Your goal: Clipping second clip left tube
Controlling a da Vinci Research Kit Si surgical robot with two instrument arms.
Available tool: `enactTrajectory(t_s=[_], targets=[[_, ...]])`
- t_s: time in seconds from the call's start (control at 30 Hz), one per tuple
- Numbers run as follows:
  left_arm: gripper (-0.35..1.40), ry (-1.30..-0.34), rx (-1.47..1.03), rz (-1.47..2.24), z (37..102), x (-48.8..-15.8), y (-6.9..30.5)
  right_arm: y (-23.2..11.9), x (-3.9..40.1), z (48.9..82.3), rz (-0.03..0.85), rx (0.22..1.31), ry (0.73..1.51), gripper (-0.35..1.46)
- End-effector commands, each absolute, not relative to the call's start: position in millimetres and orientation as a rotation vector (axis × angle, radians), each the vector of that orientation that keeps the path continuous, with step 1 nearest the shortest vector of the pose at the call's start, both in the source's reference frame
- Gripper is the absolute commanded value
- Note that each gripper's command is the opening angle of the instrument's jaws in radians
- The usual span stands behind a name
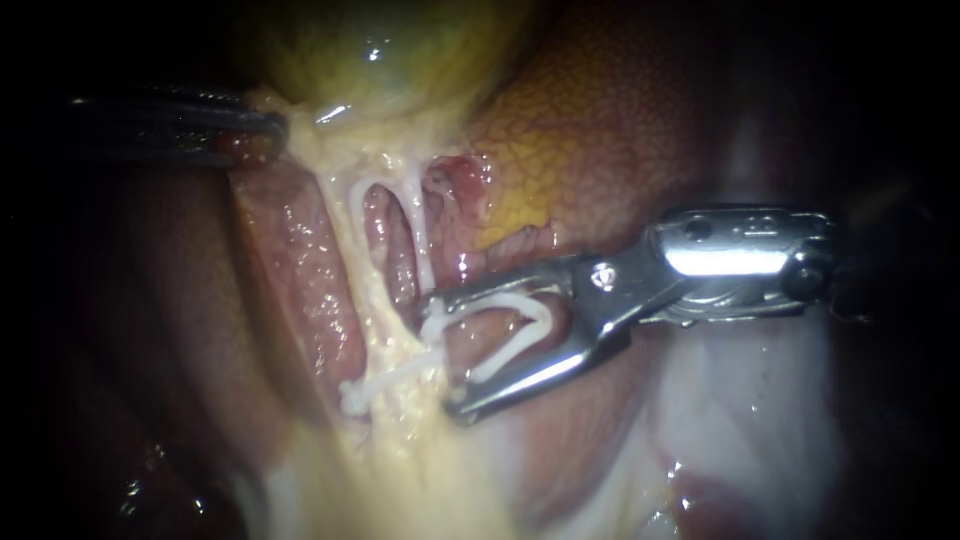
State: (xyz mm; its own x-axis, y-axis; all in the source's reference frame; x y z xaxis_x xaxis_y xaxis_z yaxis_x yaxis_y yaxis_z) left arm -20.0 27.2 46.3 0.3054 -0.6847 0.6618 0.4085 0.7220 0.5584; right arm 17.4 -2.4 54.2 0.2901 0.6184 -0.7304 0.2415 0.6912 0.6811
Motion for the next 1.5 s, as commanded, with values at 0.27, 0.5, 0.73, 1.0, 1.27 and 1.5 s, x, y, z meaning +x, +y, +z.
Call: enactTrajectory(t_s=[0.27, 0.5, 0.73, 1.0, 1.27, 1.5], targets=[[-0.35, -1.028, 0.309, -0.740, 46.2, -20.1, 27.1, -2.8, 18.0, 56.9, 0.303, 0.804, 1.280, 0.50], [-0.35, -1.028, 0.308, -0.740, 46.2, -20.1, 27.1, -2.7, 18.0, 59.0, 0.306, 0.796, 1.276, 0.50], [-0.35, -1.027, 0.305, -0.741, 46.3, -20.1, 27.1, -2.2, 18.6, 59.8, 0.318, 0.793, 1.284, 0.50], [-0.35, -1.028, 0.306, -0.740, 46.4, -20.2, 27.0, -2.2, 20.0, 59.7, 0.356, 0.818, 1.324, 0.50], [-0.35, -1.028, 0.305, -0.740, 46.4, -20.3, 26.9, -2.5, 21.7, 59.2, 0.350, 0.866, 1.395, 0.50], [-0.35, -1.029, 0.308, -0.739, 46.4, -20.3, 26.9, -3.4, 23.4, 58.3, 0.323, 0.901, 1.443, 0.50]])
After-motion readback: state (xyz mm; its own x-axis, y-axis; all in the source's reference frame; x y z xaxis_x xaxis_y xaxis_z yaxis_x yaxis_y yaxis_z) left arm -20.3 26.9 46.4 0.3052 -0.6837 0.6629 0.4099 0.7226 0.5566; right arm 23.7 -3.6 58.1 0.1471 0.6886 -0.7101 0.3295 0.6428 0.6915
